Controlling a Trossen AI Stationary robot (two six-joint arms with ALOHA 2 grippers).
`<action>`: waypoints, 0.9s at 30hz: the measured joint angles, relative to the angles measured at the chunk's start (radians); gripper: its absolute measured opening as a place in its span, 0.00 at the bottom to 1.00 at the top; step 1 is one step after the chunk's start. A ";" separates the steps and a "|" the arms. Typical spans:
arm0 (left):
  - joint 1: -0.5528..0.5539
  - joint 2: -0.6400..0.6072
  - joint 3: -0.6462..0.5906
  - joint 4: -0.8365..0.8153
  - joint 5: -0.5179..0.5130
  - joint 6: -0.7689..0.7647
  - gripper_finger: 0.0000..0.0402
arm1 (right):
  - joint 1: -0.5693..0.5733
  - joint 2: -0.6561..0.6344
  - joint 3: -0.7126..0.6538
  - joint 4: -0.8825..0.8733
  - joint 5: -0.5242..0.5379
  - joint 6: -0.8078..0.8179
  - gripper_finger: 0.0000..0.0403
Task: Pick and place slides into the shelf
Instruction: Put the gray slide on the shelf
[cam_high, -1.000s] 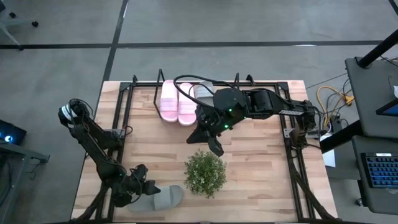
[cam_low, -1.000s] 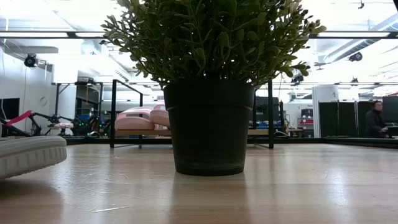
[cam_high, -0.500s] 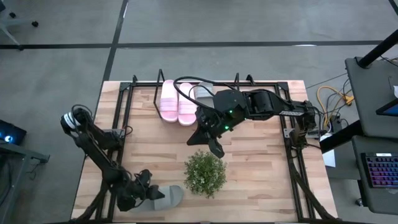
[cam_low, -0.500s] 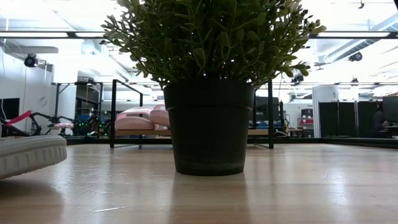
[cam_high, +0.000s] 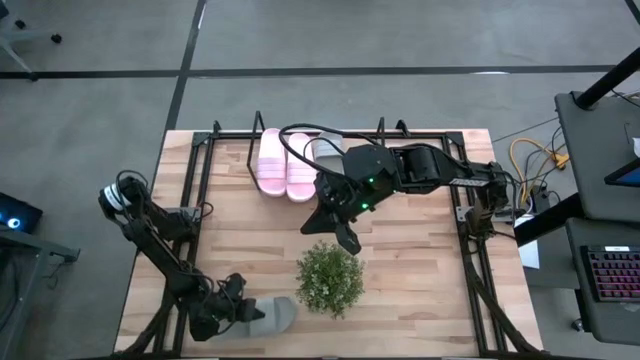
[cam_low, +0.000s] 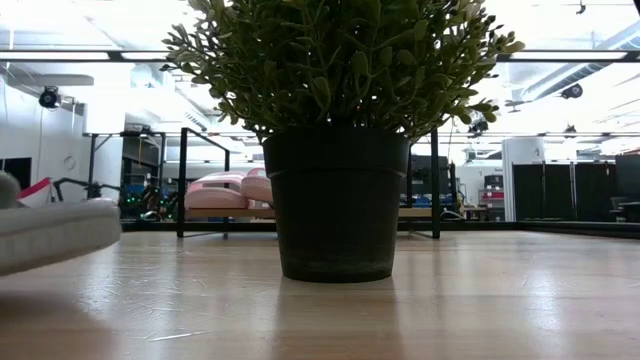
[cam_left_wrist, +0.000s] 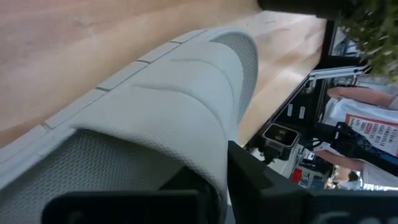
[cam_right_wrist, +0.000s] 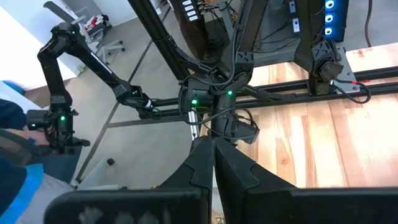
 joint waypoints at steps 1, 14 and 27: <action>0.000 -0.001 0.000 0.000 -0.008 0.001 0.02 | 0.000 0.000 0.000 0.000 0.000 0.000 0.02; 0.000 -0.081 -0.002 0.034 -0.136 0.087 0.00 | 0.006 -0.008 0.000 -0.002 0.074 -0.041 0.02; 0.074 -0.324 -0.005 -0.010 -0.247 0.391 0.00 | 0.004 -0.101 -0.001 -0.002 0.239 -0.034 0.02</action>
